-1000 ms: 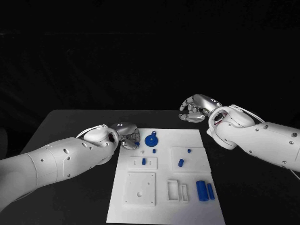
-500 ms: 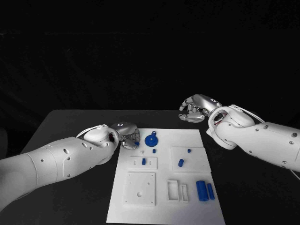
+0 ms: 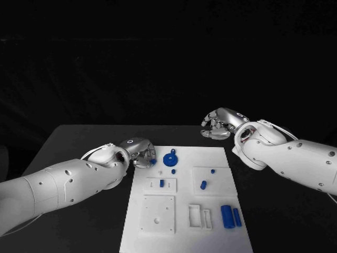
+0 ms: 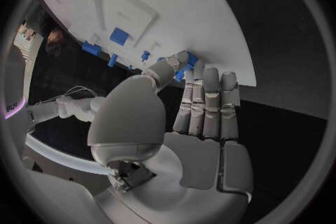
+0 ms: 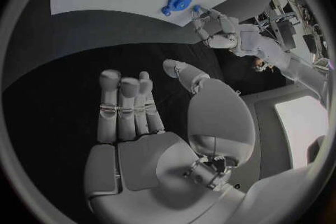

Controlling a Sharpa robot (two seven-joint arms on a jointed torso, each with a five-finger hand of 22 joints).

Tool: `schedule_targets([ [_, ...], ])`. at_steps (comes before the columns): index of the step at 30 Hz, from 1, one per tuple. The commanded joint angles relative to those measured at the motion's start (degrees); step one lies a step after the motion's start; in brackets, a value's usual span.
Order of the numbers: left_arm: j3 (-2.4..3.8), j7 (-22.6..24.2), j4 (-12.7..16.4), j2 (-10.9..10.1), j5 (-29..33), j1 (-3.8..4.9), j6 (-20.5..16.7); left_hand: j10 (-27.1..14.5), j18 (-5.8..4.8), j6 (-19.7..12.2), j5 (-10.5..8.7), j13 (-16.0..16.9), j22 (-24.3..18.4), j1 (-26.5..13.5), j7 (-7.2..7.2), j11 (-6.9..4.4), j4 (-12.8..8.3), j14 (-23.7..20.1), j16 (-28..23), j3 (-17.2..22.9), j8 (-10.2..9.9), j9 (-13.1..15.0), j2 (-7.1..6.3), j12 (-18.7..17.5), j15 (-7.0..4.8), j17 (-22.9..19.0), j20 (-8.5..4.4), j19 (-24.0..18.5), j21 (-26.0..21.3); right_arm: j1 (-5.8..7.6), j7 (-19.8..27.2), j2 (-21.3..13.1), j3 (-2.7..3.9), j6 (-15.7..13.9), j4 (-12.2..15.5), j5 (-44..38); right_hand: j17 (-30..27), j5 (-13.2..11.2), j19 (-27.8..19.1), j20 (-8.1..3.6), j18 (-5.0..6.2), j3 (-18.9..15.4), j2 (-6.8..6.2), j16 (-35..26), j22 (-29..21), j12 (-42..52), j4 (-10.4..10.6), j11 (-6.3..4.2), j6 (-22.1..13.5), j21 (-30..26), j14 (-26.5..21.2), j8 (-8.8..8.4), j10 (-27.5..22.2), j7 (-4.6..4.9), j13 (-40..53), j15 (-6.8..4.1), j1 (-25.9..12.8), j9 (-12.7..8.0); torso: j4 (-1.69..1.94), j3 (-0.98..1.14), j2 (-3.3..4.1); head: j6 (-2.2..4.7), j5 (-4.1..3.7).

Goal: Assemble the parts on the task board

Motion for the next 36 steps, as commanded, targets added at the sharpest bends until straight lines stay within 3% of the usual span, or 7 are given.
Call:
schedule_targets([
  [1,0.14,5.40,0.81,-0.33,7.86,0.02,-5.46,0.36,0.60,-0.09,0.24,-0.10,0.63,-0.48,-0.17,0.13,-0.20,0.37,-0.39,-0.25,-0.04,-0.07,-0.48,-0.38,0.13,-0.06,-2.87,0.49,-0.37,-0.06,1.15,-0.09,0.02,-0.33,0.33,1.10,0.10,0.34,0.14,-0.21,3.12,0.10,0.26,-0.33,0.08,0.34,0.27,0.07,0.01,-0.24,0.54,0.09,-0.51,0.26,-0.04,0.02,0.09,0.10,-0.01,0.03,-0.01,0.16,-0.04],
  [12,0.24,8.25,3.32,-1.76,15.28,0.02,-6.03,0.57,0.59,-0.39,0.34,-0.37,0.59,-0.53,-0.03,0.30,-0.41,0.35,-0.71,-0.31,-0.20,-0.16,-0.51,-1.54,0.28,-0.13,-2.76,0.47,-0.61,-0.21,2.38,-0.31,0.01,-0.44,1.21,5.66,0.11,0.33,0.18,-0.23,3.12,0.07,0.28,-0.32,0.10,0.38,0.31,0.08,-0.06,-0.25,0.57,0.04,-0.51,0.28,-0.06,0.02,0.07,0.08,0.00,0.04,0.01,0.77,0.00],
  [17,0.32,9.64,4.17,-2.24,22.22,0.01,-5.58,0.63,0.58,-0.46,0.37,-0.42,0.59,-0.62,0.00,0.34,-0.40,0.31,-0.79,-0.34,-0.23,-0.18,-0.46,-1.81,0.32,-0.15,-2.71,0.46,-0.67,-0.26,3.30,-0.29,-0.03,0.25,1.31,9.74,0.12,0.35,0.20,-0.24,3.12,0.04,0.31,-0.32,0.11,0.40,0.34,0.09,-0.08,-0.25,0.58,0.03,-0.51,0.28,-0.07,0.03,0.06,0.07,-0.03,0.00,0.00,0.96,-0.06],
  [20,1.00,10.06,4.70,-2.47,25.82,0.01,-4.90,0.70,0.56,-0.50,0.38,-0.45,0.58,-0.72,0.02,0.37,-0.38,0.29,-0.86,-0.39,-0.25,-0.20,-0.39,-2.02,0.35,-0.15,-2.68,0.44,-0.73,-0.29,3.55,-0.27,-0.09,0.53,1.46,11.37,0.14,0.40,0.23,-0.25,3.12,-0.11,0.38,-0.32,0.14,0.44,0.38,0.12,-0.22,-0.25,0.58,-0.05,-0.54,0.32,-0.09,0.06,0.01,0.04,0.00,-0.01,0.01,1.15,-0.15],
  [28,1.40,9.80,4.59,-2.81,26.78,0.01,-4.59,0.85,0.58,-0.60,0.47,-0.51,0.57,-0.68,0.05,0.40,-0.52,0.26,-0.96,-0.38,-0.30,-0.22,-0.16,-2.43,0.38,-0.16,-2.64,0.40,-0.86,-0.34,3.53,-0.27,-0.18,0.98,1.89,11.49,0.19,0.92,0.22,-0.31,3.12,-0.63,0.56,-0.34,0.25,0.55,0.33,0.18,-0.28,-0.28,0.56,-0.08,-0.67,0.38,-0.14,0.12,0.06,0.05,0.05,0.03,-0.03,1.32,-0.13],
  [36,1.39,4.55,5.01,-2.70,20.93,0.01,-0.86,0.80,0.56,-1.24,-0.26,-0.66,0.68,-1.49,0.33,0.63,-0.55,0.17,-1.01,-1.10,-0.63,-0.39,-0.61,-3.54,0.59,-0.05,-2.49,0.36,-0.97,-0.36,3.42,-0.29,-0.22,1.47,2.08,11.49,0.21,0.95,0.21,-0.34,3.12,-0.72,0.66,-0.35,0.28,0.59,0.29,0.18,-0.26,-0.30,0.55,-0.07,-0.71,0.38,-0.15,0.12,0.18,0.06,0.02,0.02,0.00,1.32,-0.04],
])
